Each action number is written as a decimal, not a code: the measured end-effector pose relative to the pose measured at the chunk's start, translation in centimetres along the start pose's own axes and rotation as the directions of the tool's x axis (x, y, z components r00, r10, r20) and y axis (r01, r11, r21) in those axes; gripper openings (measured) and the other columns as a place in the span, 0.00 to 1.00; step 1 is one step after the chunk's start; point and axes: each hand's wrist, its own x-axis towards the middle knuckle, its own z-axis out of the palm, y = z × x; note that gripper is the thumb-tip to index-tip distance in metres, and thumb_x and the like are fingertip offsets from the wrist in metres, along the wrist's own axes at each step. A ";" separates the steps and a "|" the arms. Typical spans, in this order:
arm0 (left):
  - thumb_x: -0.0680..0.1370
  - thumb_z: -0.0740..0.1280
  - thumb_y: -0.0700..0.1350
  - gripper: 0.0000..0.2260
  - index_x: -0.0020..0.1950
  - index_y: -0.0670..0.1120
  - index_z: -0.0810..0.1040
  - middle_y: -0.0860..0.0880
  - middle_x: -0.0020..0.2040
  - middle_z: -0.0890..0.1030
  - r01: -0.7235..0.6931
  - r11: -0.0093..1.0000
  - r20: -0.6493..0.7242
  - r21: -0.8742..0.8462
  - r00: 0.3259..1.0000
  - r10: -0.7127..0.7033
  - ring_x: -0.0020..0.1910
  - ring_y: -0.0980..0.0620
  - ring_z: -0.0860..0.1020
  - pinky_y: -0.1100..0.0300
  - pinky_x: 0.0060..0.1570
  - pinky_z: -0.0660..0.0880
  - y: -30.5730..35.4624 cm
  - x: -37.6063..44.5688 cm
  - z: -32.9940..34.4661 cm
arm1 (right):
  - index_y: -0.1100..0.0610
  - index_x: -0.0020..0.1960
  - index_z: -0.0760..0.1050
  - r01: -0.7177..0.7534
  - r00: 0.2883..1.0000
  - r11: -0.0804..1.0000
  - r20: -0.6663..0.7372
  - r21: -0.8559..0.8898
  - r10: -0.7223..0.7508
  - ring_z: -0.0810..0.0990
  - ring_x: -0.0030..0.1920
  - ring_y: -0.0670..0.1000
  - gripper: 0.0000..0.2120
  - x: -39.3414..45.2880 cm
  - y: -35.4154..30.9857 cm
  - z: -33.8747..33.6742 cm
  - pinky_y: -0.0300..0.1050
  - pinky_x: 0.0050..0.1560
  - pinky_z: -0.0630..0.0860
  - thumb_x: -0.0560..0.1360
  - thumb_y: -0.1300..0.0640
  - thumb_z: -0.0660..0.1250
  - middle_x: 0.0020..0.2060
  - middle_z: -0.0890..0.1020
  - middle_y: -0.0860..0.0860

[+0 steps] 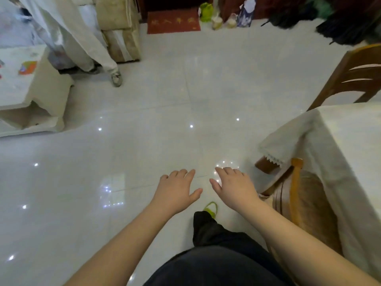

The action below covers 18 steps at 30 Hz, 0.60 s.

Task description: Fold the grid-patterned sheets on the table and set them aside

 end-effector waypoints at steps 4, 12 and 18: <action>0.79 0.51 0.65 0.31 0.78 0.51 0.55 0.49 0.74 0.66 -0.071 0.996 0.028 0.053 0.997 0.070 0.70 0.48 0.67 0.49 0.63 0.67 1.3 7.0 -2.9 | 0.52 0.75 0.61 -0.070 0.998 0.996 -0.003 0.057 0.070 0.71 0.67 0.55 0.26 4.4 3.7 -2.3 0.51 0.64 0.67 0.82 0.41 0.48 0.69 0.72 0.52; 0.79 0.51 0.64 0.31 0.79 0.52 0.55 0.49 0.75 0.65 -0.171 0.983 0.045 0.058 0.985 0.169 0.71 0.48 0.66 0.49 0.64 0.67 4.9 18.7 -9.2 | 0.51 0.74 0.63 -0.218 0.975 0.970 -0.011 0.106 0.221 0.72 0.66 0.54 0.25 10.3 12.3 -7.4 0.50 0.63 0.67 0.81 0.41 0.49 0.68 0.73 0.51; 0.79 0.52 0.64 0.30 0.78 0.52 0.56 0.50 0.75 0.66 -0.297 0.951 0.034 0.090 0.955 0.295 0.71 0.49 0.66 0.51 0.63 0.67 7.4 28.0 -13.3 | 0.51 0.74 0.62 -0.335 0.937 0.925 -0.037 0.178 0.346 0.71 0.66 0.55 0.26 15.6 16.7 -10.8 0.52 0.64 0.69 0.81 0.41 0.49 0.69 0.72 0.51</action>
